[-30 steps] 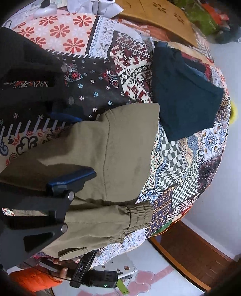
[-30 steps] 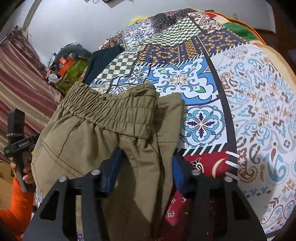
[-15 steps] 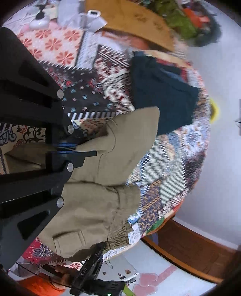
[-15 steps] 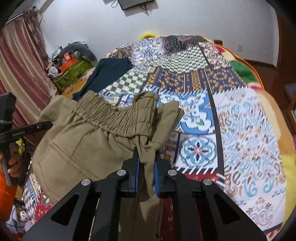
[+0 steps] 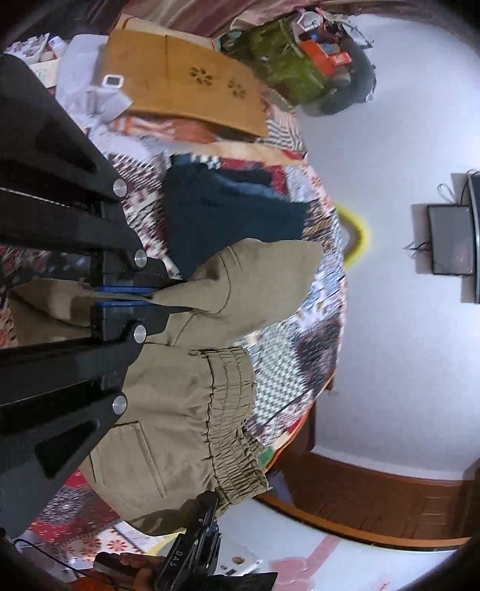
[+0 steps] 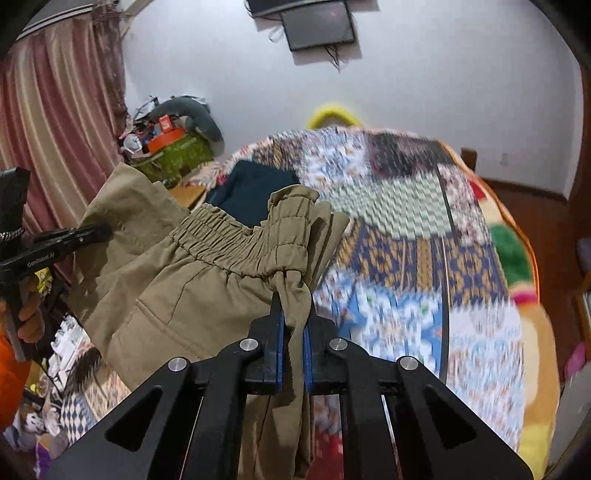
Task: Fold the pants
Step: 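Grasp the pants leg end with the left tool and lift it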
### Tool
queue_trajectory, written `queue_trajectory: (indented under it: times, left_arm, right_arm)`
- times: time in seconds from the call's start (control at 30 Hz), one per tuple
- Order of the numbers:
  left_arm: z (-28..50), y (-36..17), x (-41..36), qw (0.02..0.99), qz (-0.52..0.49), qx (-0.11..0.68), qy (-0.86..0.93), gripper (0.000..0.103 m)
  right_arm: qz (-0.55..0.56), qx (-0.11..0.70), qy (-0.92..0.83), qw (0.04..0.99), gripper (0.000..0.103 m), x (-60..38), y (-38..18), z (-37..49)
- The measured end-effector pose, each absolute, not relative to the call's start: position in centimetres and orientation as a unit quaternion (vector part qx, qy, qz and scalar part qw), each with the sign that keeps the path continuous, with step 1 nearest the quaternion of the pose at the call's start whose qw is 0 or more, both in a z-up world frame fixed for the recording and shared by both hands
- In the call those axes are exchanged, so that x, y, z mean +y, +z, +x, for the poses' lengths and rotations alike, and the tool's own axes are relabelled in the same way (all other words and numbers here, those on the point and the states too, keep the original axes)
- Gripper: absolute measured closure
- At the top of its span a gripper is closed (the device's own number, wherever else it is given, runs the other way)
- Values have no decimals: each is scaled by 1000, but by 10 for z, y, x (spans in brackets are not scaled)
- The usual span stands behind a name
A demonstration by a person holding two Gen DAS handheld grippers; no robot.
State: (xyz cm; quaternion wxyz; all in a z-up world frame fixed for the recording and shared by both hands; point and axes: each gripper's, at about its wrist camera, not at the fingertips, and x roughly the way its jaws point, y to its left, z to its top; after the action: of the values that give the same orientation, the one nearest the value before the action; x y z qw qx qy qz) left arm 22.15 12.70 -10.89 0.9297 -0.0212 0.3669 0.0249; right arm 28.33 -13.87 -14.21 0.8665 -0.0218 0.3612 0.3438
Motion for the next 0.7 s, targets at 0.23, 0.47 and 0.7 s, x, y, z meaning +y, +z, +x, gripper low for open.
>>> queue_trajectory:
  times: [0.23,0.47,0.7]
  left_arm:
    - [257,-91,167,938,-10,339,68,101]
    - [302,-94,216,939,-22,327,105,101]
    - [349,-134,258,928,-47,345,136,101]
  right_arm:
    - [-47,330,354,874,96,-91,-122,315]
    - [-44,319,357,877,96,-39,-122,359]
    - [-54,336,357,870,96,17,-149,400]
